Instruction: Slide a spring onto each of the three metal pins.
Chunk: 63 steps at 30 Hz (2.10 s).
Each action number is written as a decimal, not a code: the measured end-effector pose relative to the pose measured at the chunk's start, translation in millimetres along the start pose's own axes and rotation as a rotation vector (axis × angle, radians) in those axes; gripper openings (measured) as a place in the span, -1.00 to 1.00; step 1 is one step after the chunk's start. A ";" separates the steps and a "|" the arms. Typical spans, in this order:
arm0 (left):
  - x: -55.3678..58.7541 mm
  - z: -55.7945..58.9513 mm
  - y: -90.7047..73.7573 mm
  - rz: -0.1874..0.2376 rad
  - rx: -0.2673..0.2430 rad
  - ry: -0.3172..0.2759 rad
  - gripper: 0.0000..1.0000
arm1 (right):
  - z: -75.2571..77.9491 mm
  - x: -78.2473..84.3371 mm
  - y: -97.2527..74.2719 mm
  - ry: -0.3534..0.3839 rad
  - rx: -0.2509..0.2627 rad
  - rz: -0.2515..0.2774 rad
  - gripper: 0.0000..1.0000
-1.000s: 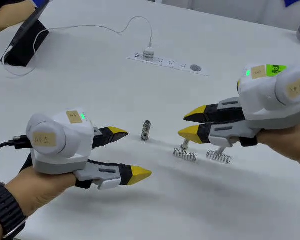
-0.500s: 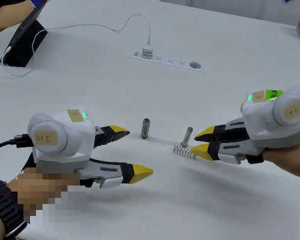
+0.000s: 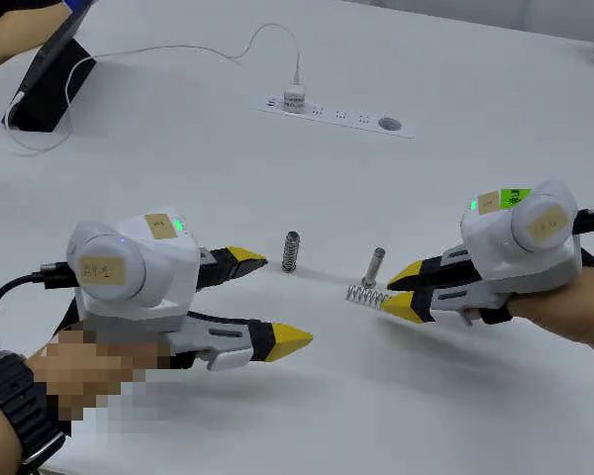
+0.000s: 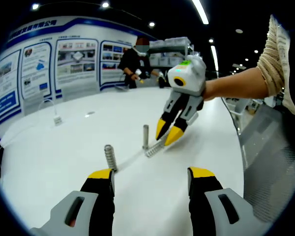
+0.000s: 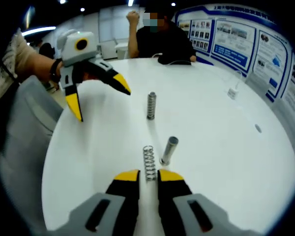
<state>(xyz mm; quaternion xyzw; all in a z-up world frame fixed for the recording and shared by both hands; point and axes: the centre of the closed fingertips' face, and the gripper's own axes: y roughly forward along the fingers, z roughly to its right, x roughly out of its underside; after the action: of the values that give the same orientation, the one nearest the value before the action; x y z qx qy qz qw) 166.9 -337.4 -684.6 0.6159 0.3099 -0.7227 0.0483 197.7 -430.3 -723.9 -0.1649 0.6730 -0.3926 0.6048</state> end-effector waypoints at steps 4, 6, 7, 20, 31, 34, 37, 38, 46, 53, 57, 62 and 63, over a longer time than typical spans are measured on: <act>0.0 1.7 1.8 -0.004 0.007 0.004 0.21 | -1.6 4.1 3.3 0.001 -0.011 -0.010 -0.71; -0.6 2.4 2.5 -0.004 0.010 0.005 0.20 | -0.2 6.6 4.7 0.006 -0.014 -0.012 -0.71; -0.9 2.6 2.8 -0.005 0.011 0.006 0.19 | 0.5 8.0 5.3 0.011 -0.014 -0.013 -0.72; 0.6 5.6 6.1 -0.015 0.025 0.009 0.15 | -2.9 10.7 9.6 0.027 -0.039 -0.008 -0.76; 1.6 11.0 10.3 -0.031 0.042 0.025 0.10 | -13.8 0.4 -2.5 0.045 -0.055 0.021 -0.77; -0.3 13.7 11.8 -0.032 0.050 0.039 0.07 | -23.4 -8.0 -10.1 0.032 -0.080 0.032 -0.77; -3.5 16.0 13.6 -0.027 0.059 0.050 0.04 | -29.6 -15.1 -15.8 0.011 -0.093 0.036 -0.77; -4.4 16.6 14.2 -0.026 0.062 0.054 0.03 | -30.9 -16.9 -17.1 0.005 -0.096 0.036 -0.77; -12.6 21.0 20.5 -0.021 0.085 0.108 -0.10 | -45.5 -35.2 -26.0 -0.061 -0.137 0.036 -0.77; -18.7 28.5 24.8 -0.016 0.121 0.168 -0.36 | -56.3 -40.7 -28.1 -0.103 -0.174 0.010 -0.77; -18.3 35.0 26.0 -0.024 0.144 0.209 -0.44 | -60.6 -40.8 -28.6 -0.120 -0.186 -0.006 -0.77; -16.8 40.3 27.9 -0.035 0.163 0.254 -0.51 | -63.4 -38.7 -30.3 -0.130 -0.199 -0.032 -0.77; -16.9 40.8 28.2 -0.035 0.164 0.259 -0.52 | -63.9 -38.3 -30.7 -0.131 -0.201 -0.037 -0.77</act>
<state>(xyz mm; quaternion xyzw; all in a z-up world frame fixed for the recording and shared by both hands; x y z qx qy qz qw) 148.5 -386.0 -678.0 0.7003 0.2642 -0.6609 -0.0548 137.9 -402.2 -677.9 -0.2624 0.6647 -0.3226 0.6207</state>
